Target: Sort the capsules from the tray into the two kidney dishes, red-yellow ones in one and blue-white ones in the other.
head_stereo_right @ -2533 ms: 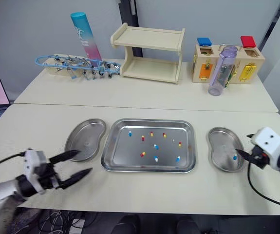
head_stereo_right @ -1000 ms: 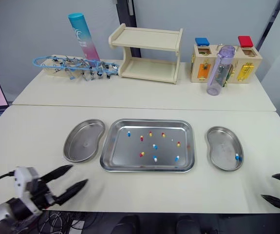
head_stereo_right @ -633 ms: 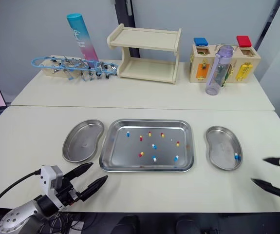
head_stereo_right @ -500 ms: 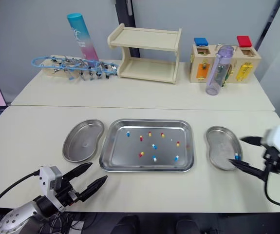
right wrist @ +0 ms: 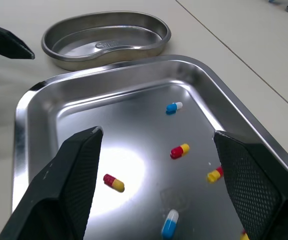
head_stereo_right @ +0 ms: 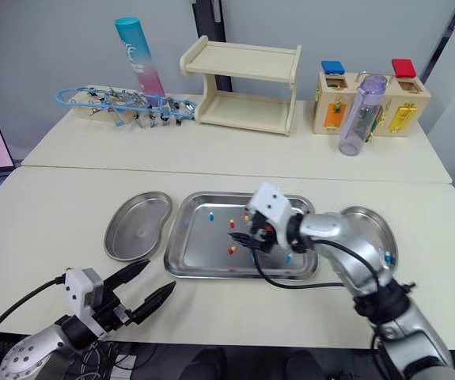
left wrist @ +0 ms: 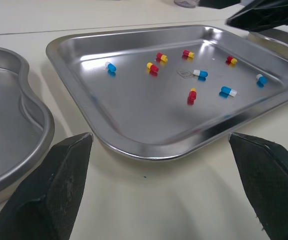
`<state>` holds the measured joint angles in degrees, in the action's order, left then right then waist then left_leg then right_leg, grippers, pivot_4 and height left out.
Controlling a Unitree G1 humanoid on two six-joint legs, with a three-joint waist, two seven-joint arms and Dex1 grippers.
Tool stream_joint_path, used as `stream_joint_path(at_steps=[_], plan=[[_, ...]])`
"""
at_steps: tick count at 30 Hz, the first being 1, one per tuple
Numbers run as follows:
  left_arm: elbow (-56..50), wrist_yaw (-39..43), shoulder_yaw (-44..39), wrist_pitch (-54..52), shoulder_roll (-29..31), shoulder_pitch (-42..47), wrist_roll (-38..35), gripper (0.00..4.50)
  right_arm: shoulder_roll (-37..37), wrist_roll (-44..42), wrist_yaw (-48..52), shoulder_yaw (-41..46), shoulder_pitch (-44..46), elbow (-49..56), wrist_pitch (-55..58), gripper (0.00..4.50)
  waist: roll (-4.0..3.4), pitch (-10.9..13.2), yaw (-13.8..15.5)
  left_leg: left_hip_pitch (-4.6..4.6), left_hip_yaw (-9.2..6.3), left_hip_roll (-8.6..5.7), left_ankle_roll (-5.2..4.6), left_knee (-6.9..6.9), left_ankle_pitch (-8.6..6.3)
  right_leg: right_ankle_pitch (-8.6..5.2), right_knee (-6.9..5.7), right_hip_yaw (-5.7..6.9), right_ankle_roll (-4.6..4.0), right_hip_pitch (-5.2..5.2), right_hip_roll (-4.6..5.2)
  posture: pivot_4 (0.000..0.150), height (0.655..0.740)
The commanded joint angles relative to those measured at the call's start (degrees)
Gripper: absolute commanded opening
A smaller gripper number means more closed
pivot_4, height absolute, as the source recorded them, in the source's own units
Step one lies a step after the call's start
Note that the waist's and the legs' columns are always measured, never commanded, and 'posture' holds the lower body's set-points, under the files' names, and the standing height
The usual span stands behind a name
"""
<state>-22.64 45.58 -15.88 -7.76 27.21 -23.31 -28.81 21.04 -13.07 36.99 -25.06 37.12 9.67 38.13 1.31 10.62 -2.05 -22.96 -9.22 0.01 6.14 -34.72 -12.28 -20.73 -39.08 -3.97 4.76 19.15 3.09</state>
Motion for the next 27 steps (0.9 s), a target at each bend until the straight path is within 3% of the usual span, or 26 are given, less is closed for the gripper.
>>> stream_joint_path(at_steps=[1, 15, 25, 27], plan=[[-2.0, -0.3, 0.0, 1.3, 0.0, 0.2, 0.0, 4.50, -4.2, 5.0, -2.1, -2.4, 3.4, -6.2, -3.8, 3.91, 0.00, 0.0, -0.2, 0.00, 0.01, 0.00, 0.00, 0.00, 0.00, 0.00, 0.00, -0.01, 0.00, 0.01, 0.00, 0.150, 0.7400], [2.3, 0.1, -1.0, 5.1, 0.1, 1.4, 1.1, 4.50, -21.7, 13.1, -6.8, -0.5, 15.0, -39.8, -14.1, 3.91, -0.06, 0.0, -1.3, 0.05, 0.00, 0.00, 0.00, 0.02, 0.00, 0.00, -0.07, -0.01, -0.01, 0.17, -0.01, 0.150, 0.7400], [-0.6, -2.3, 1.1, 2.9, 0.2, 2.0, 1.4, 4.50, -26.6, 15.6, -6.9, 1.7, 17.5, -50.2, -18.3, 3.91, -0.09, 0.0, -1.5, 0.06, 0.01, 0.00, 0.00, 0.03, 0.00, 0.00, -0.14, -0.03, -0.01, 0.24, -0.02, 0.150, 0.7400], [-1.1, -2.7, 1.5, 2.4, 0.1, 2.0, 1.5, 4.50, -27.3, 16.2, -6.9, 1.8, 17.7, -51.2, -18.9, 3.54, -0.09, 0.0, -1.6, 0.06, 0.01, 0.00, 0.00, 0.03, 0.00, 0.00, -0.14, -0.03, -0.01, 0.30, -0.02, 0.150, 0.7400]])
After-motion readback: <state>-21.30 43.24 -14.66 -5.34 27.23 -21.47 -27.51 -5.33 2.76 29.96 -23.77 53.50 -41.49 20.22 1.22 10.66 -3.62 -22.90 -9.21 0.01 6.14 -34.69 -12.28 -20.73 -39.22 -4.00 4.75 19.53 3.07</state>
